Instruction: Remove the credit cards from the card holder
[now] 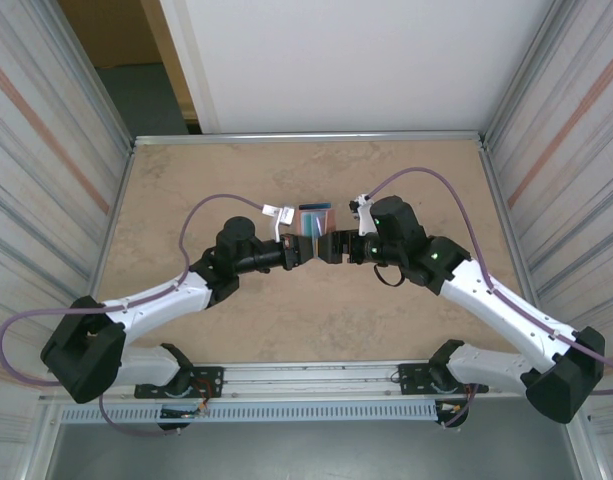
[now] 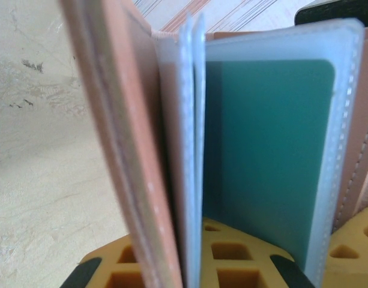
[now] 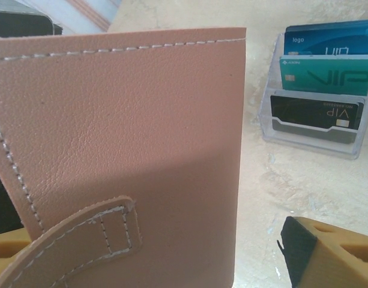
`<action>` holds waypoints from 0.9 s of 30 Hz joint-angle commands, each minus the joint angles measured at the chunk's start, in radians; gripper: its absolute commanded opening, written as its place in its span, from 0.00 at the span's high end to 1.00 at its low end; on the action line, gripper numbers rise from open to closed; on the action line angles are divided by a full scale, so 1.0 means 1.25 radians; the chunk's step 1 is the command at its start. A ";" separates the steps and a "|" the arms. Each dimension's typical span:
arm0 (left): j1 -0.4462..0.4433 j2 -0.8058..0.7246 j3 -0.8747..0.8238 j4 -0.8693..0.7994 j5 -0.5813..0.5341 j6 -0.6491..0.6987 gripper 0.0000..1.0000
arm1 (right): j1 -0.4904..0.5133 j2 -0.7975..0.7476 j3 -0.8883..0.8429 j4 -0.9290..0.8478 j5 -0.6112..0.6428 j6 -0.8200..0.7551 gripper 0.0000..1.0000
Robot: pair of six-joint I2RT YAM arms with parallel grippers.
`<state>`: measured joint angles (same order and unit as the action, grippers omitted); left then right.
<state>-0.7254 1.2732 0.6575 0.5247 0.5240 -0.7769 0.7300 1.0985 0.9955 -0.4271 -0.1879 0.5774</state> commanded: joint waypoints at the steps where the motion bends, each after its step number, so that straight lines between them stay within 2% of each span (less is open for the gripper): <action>1: 0.001 -0.041 -0.005 0.046 0.029 -0.004 1.00 | 0.004 0.013 0.028 -0.042 0.061 -0.021 0.15; 6: 0.001 -0.046 -0.008 0.048 0.034 -0.004 1.00 | -0.002 0.010 0.039 -0.075 0.111 -0.018 0.18; 17: 0.012 -0.047 -0.024 0.079 0.049 -0.027 1.00 | -0.054 -0.055 0.029 -0.109 0.141 -0.009 0.29; 25: 0.019 -0.050 -0.026 0.077 0.053 -0.031 1.00 | -0.100 -0.131 0.031 -0.170 0.178 -0.008 0.28; 27: 0.021 -0.051 -0.027 0.075 0.055 -0.030 1.00 | -0.113 -0.152 0.032 -0.170 0.151 -0.010 0.24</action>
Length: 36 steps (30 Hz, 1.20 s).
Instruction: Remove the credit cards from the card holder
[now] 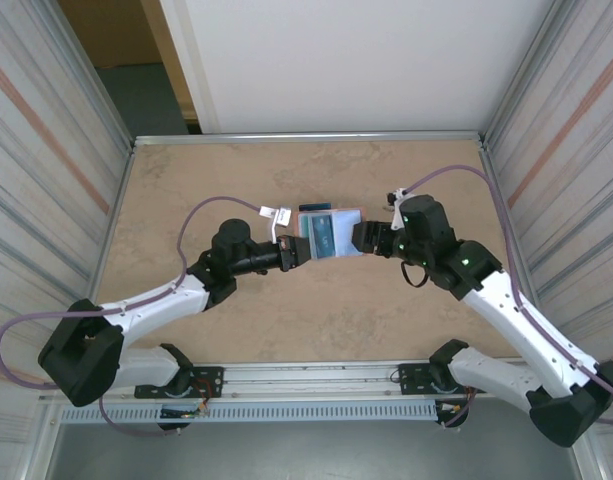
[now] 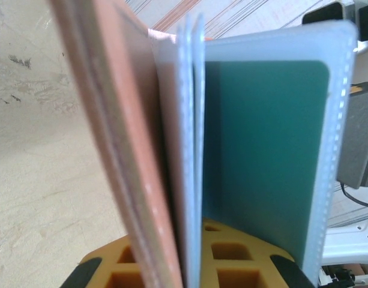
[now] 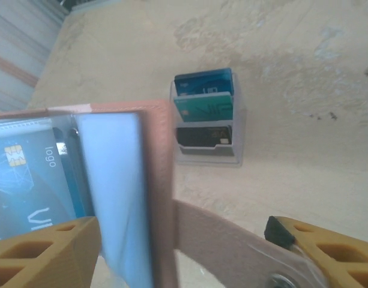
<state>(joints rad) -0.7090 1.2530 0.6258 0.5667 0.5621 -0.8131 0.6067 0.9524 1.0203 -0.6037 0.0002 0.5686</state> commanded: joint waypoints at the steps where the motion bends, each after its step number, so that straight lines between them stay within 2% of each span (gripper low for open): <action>1: 0.008 -0.036 -0.001 0.040 0.025 -0.001 1.00 | -0.021 -0.042 0.011 -0.028 -0.017 -0.003 0.19; 3: 0.009 -0.040 -0.002 0.039 0.027 0.000 1.00 | -0.037 -0.052 0.010 -0.022 -0.073 -0.003 0.07; 5: 0.010 -0.042 -0.003 0.036 0.026 0.000 1.00 | -0.055 -0.054 0.002 -0.015 -0.128 0.002 0.01; 12: 0.010 -0.052 -0.002 0.032 0.034 0.001 1.00 | -0.095 -0.029 -0.071 0.090 -0.294 0.043 0.00; 15: 0.010 -0.052 -0.006 0.034 0.038 0.000 1.00 | -0.095 -0.015 -0.099 0.149 -0.338 0.058 0.05; 19: 0.010 -0.055 -0.012 0.038 0.036 -0.002 1.00 | -0.098 -0.005 -0.133 0.235 -0.396 0.087 0.21; 27: 0.010 -0.060 -0.020 0.042 0.033 -0.005 1.00 | -0.101 -0.019 -0.171 0.322 -0.425 0.103 0.81; 30: 0.012 -0.066 -0.027 0.040 0.021 -0.008 1.00 | -0.100 -0.034 -0.175 0.316 -0.406 0.096 0.92; 36: 0.039 -0.117 -0.059 0.003 -0.011 -0.006 0.61 | -0.102 -0.068 -0.177 0.286 -0.370 0.088 0.95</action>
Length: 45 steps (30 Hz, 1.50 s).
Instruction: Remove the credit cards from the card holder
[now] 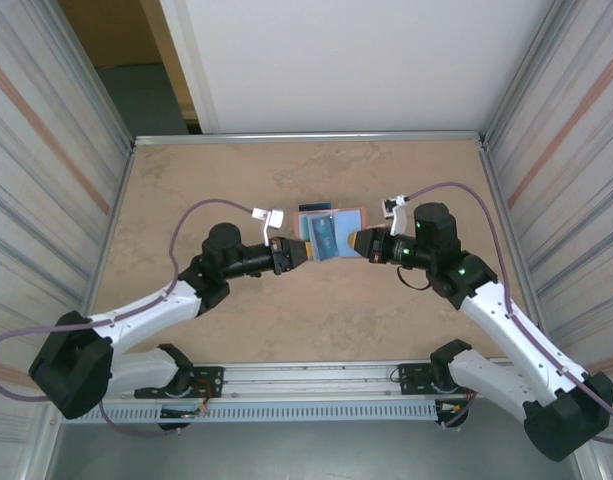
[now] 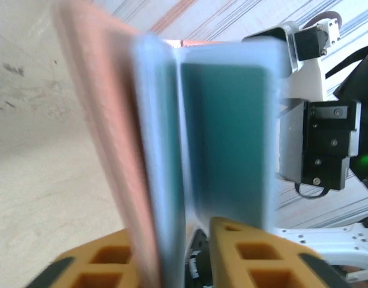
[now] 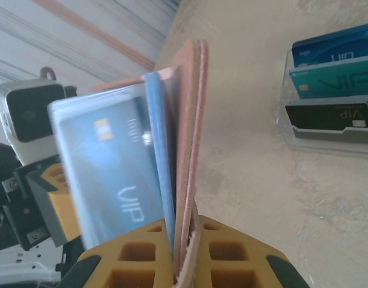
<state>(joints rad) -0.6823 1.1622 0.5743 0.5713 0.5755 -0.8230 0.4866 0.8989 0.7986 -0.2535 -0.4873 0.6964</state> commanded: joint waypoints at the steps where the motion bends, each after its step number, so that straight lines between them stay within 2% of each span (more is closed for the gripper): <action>1: 0.025 -0.060 -0.025 -0.017 -0.030 0.004 0.55 | -0.005 -0.027 0.003 -0.005 0.025 -0.015 0.95; 3: 0.038 -0.097 -0.035 -0.063 -0.056 0.017 0.46 | -0.005 -0.030 0.005 -0.016 0.031 -0.014 0.95; 6: 0.048 -0.171 -0.046 -0.158 -0.118 0.055 0.38 | -0.004 -0.028 0.002 -0.018 0.033 -0.002 0.94; 10: 0.049 -0.273 -0.047 -0.310 -0.227 0.107 0.22 | 0.003 -0.016 -0.006 -0.007 0.032 0.022 0.93; 16: 0.048 -0.365 -0.035 -0.472 -0.339 0.173 0.01 | 0.069 0.045 -0.001 0.007 0.060 0.054 0.93; 20: 0.038 -0.375 -0.026 -0.531 -0.390 0.207 0.01 | 0.118 0.128 0.016 0.000 0.079 0.080 0.93; 27: -0.016 -0.336 -0.023 -0.543 -0.476 0.246 0.01 | 0.173 0.268 0.026 0.027 0.058 0.119 0.93; 38: -0.138 -0.204 0.015 -0.558 -0.622 0.318 0.01 | 0.160 0.366 -0.015 0.010 0.091 0.135 0.92; 45: -0.184 -0.105 0.041 -0.550 -0.657 0.328 0.01 | 0.133 0.397 -0.046 0.008 0.093 0.133 0.90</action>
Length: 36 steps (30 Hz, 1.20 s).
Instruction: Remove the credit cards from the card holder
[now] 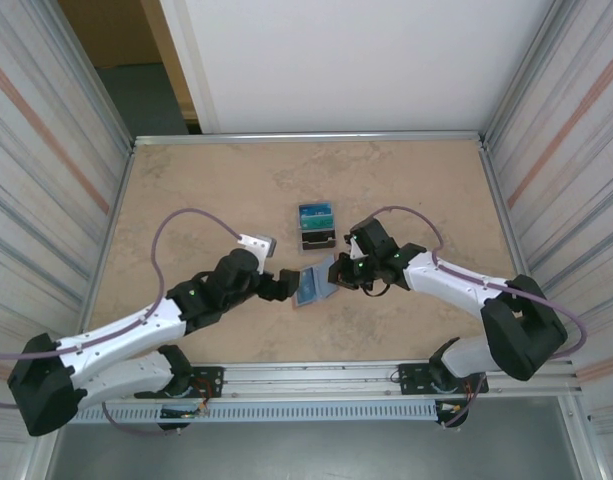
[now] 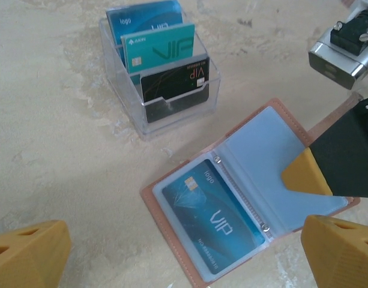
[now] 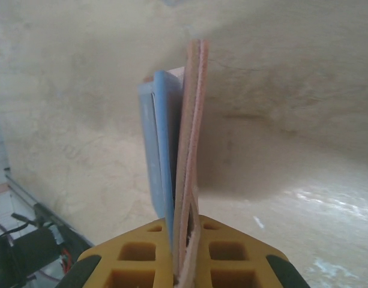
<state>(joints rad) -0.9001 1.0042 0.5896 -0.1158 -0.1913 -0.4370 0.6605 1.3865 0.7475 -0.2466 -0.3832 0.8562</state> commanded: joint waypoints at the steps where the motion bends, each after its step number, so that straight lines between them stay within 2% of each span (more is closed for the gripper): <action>1: -0.011 0.029 0.027 0.004 -0.043 0.013 0.01 | -0.008 0.009 -0.005 -0.006 0.013 0.002 0.90; 7: -0.016 0.079 0.020 0.035 -0.029 -0.006 0.01 | -0.021 0.009 -0.020 -0.052 0.038 -0.016 0.86; 15: -0.036 0.128 0.031 0.037 -0.046 -0.012 0.01 | -0.054 0.001 -0.037 -0.081 0.054 -0.039 0.76; 22: -0.038 0.135 0.030 0.036 -0.053 -0.017 0.01 | -0.064 -0.016 -0.044 -0.114 0.083 -0.045 0.61; 30: -0.040 0.128 0.028 0.019 -0.069 -0.012 0.01 | -0.092 -0.112 -0.051 -0.218 0.159 -0.063 0.47; 36: -0.040 0.143 0.032 0.008 -0.074 -0.013 0.01 | -0.115 -0.230 -0.046 -0.300 0.218 -0.068 0.45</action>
<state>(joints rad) -0.9394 1.1713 0.5968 -0.1005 -0.2562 -0.4454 0.5270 1.1580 0.6926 -0.5297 -0.1745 0.7952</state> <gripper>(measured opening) 0.987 0.553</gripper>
